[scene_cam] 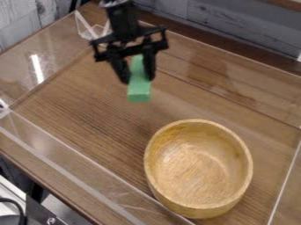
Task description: Put the green block in the brown bowl
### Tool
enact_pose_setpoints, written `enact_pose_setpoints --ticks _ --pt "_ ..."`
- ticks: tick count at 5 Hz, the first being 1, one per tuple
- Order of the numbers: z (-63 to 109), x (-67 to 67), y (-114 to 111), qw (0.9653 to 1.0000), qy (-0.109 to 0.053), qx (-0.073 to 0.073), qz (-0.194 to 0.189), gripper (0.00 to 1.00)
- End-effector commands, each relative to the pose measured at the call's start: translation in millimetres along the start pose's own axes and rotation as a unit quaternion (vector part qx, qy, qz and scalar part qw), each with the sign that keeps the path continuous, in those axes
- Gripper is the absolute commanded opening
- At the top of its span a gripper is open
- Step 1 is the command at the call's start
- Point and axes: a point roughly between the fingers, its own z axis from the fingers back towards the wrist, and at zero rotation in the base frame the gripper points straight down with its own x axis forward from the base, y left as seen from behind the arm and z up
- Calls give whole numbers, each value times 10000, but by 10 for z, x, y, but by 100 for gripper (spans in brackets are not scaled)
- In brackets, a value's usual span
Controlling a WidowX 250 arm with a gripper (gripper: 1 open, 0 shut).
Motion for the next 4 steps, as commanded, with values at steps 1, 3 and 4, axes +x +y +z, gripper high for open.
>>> enact_pose_setpoints --ticks 1,3,4 --pt "427 -24 -166 9975 -412 -114 -562 0" --pt "673 144 47 9924 -506 -18 -1121 0" --pt "693 271 253 9914 -574 23 -1179 0"
